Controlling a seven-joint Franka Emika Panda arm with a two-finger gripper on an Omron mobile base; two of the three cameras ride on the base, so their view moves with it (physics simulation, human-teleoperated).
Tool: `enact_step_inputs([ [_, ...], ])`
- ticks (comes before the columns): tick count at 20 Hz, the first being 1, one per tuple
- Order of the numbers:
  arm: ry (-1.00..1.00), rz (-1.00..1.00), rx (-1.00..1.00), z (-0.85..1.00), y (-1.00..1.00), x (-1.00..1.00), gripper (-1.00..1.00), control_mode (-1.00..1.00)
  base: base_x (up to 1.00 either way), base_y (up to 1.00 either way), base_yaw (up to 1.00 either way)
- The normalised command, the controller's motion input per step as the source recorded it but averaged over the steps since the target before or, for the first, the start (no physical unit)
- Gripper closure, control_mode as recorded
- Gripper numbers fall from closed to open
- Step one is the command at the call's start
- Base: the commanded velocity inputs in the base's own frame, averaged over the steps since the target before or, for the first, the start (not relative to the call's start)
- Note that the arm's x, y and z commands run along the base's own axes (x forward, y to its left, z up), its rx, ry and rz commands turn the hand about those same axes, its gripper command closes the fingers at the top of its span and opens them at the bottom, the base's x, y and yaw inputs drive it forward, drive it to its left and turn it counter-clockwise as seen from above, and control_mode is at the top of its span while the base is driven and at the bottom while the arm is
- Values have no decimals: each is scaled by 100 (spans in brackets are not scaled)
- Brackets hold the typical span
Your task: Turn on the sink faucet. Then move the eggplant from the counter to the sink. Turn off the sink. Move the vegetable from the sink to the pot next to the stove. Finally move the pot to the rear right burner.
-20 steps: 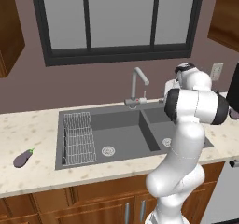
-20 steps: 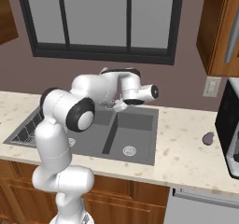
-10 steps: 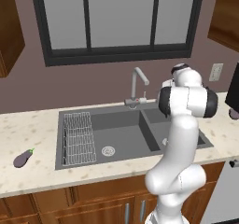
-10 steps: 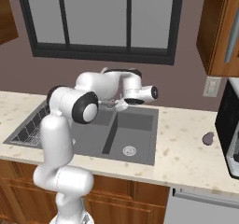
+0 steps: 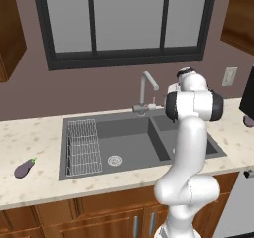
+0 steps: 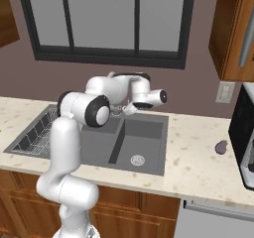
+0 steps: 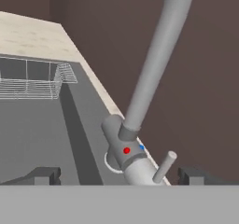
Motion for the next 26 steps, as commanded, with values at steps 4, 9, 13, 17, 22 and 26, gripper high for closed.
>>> enact_step_inputs([
  [4, 0, 0, 0, -10, 0, 39, -100, -100, 0, 0, 0],
  [9, 0, 0, 0, -13, 0, 21, -100, -100, 0, 0, 0],
  [13, 0, 0, 0, -12, 0, 12, -100, -100, 0, 0, 0],
  [17, 0, 0, 0, -9, 2, 16, -100, -100, 0, 0, 0],
  [22, 0, 0, 0, -11, 6, 20, -100, -100, 0, 0, 0],
  [26, 0, 0, 0, -15, 10, 17, -100, -100, 0, 0, 0],
])
